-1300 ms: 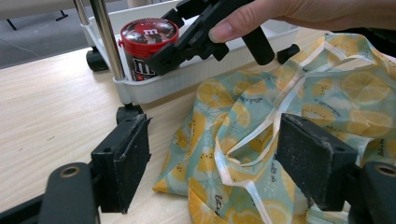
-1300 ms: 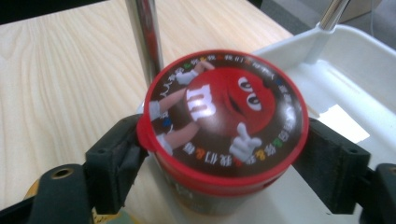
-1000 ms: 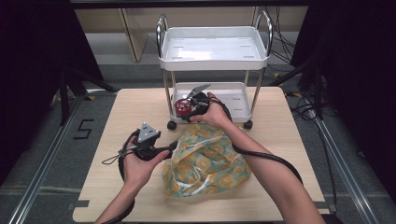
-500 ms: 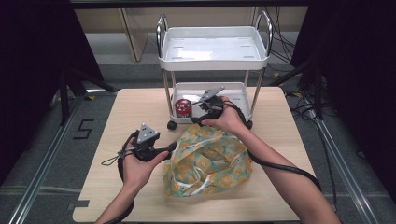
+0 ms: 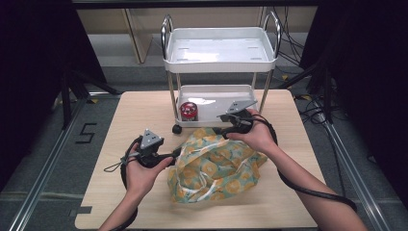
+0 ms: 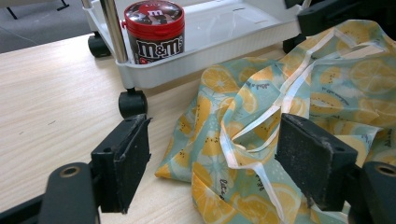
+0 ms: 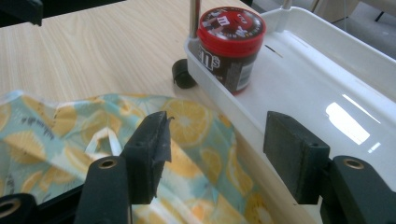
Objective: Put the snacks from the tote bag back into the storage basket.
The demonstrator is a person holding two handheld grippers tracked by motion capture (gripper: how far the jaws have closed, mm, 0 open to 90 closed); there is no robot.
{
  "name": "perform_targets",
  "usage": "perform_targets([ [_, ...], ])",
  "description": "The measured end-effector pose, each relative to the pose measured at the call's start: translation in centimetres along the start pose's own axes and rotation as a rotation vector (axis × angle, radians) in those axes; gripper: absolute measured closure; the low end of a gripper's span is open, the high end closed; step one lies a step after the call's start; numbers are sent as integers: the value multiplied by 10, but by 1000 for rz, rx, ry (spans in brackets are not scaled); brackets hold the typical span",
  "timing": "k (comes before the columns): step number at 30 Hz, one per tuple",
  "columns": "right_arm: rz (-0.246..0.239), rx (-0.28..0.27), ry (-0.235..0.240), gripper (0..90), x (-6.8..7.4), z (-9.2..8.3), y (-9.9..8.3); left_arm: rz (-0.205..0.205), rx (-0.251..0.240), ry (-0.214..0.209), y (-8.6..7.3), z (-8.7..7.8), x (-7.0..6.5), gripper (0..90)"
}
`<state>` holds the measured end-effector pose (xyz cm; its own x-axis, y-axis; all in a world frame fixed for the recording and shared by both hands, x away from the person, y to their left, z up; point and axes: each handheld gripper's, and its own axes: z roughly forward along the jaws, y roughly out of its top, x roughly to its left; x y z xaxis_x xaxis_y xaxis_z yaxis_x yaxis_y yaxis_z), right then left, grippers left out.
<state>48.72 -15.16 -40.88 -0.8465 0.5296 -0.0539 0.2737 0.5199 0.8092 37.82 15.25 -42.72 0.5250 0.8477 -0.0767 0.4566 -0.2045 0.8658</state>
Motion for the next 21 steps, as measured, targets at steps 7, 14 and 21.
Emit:
perform_targets([
  [7, 32, -9, -32, 407, -1, -23, -20, -4, 8, 0, -3, 1, 1, 251],
  [14, 83, -16, -49, 405, -1, -39, -38, 9, 10, -4, -3, 2, 1, 251],
  [21, 92, -31, -71, 400, -2, -55, -58, 5, 18, 1, -5, 2, 1, 251],
])
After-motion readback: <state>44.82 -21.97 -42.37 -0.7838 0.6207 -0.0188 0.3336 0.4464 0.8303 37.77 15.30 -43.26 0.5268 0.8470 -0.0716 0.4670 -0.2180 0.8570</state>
